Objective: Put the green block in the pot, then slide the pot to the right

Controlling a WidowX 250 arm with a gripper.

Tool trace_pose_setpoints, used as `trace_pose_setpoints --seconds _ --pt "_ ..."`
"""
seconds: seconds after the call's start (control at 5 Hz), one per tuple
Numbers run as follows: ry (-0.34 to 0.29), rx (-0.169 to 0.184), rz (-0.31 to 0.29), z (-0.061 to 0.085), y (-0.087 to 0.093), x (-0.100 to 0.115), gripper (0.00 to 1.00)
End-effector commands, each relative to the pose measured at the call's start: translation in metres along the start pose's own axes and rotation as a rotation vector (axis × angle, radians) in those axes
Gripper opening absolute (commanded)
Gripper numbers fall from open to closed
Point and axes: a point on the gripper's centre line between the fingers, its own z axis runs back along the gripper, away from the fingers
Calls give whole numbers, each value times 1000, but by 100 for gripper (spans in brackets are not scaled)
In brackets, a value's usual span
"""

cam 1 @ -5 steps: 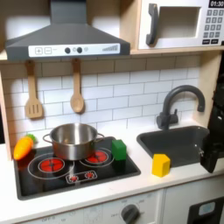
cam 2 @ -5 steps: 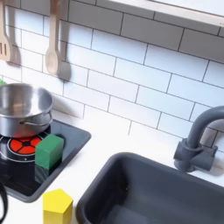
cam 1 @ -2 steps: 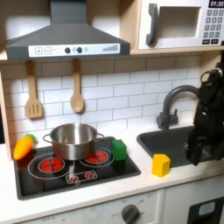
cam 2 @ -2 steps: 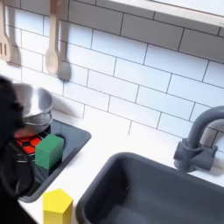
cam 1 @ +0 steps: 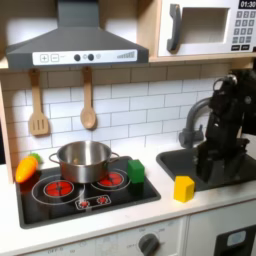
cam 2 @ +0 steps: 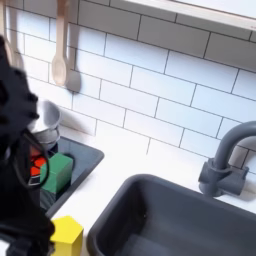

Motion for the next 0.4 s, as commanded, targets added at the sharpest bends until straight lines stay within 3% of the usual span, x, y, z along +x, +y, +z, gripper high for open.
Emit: trace_pose_setpoints --seconds 0.0,0.2 --pt "-40 15 6 -4 9 35 100" --pt "-53 20 8 -8 11 51 100"
